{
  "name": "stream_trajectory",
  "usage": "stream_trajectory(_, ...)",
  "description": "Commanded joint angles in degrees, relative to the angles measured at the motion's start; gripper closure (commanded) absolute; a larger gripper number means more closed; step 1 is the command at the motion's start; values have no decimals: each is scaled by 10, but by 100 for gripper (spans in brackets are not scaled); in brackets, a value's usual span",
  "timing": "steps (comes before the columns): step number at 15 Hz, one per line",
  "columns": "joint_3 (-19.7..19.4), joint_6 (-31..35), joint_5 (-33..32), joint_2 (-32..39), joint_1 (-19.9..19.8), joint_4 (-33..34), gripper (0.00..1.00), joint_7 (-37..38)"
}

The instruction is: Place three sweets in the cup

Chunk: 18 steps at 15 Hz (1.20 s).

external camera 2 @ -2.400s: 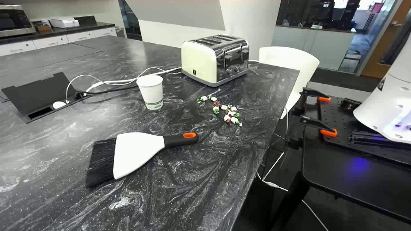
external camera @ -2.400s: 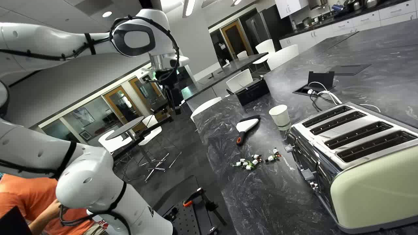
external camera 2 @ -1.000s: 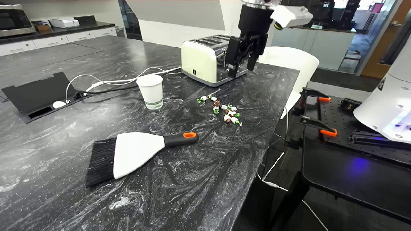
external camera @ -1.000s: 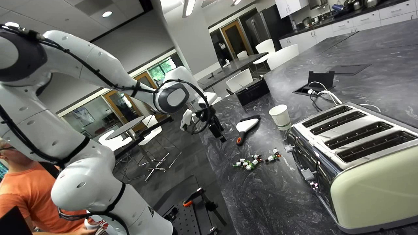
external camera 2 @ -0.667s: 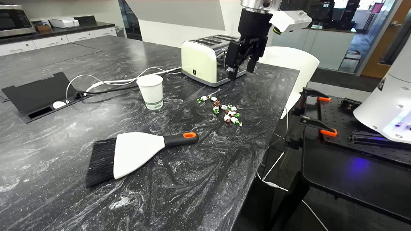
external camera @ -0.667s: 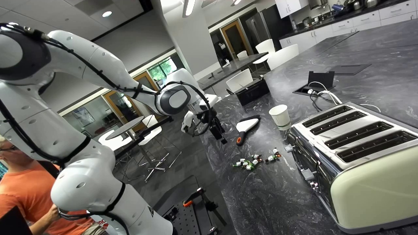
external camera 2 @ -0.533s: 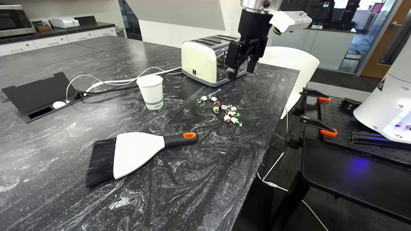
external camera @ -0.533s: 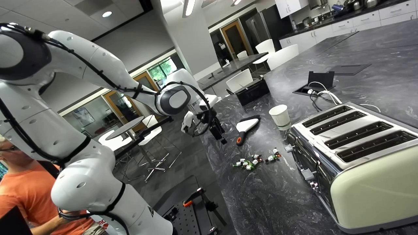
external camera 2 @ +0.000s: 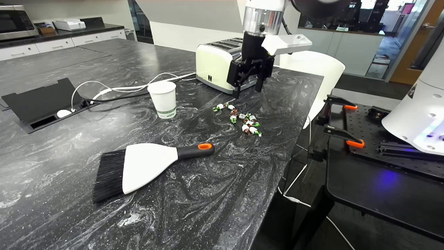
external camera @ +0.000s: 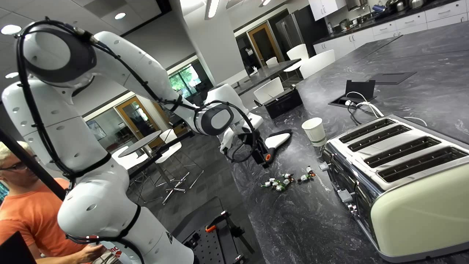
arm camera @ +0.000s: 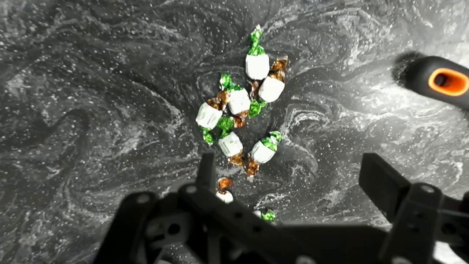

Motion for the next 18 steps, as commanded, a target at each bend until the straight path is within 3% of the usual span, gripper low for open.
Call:
stream_trajectory(1, -48, 31, -2, 82, 33, 55, 0, 27)
stream_trajectory(7, -122, 55, 6, 157, 104, 102, 0, 63)
stream_trajectory(12, -202, 71, -11, 201, 185, 127, 1, 124)
stream_trajectory(13, -210, 73, -9, 208, 195, 131, 26, 131)
stream_trajectory(14, -220, 72, -9, 215, 206, 135, 26, 138)
stream_trajectory(18, -241, 70, -5, 235, 231, 146, 56, 158)
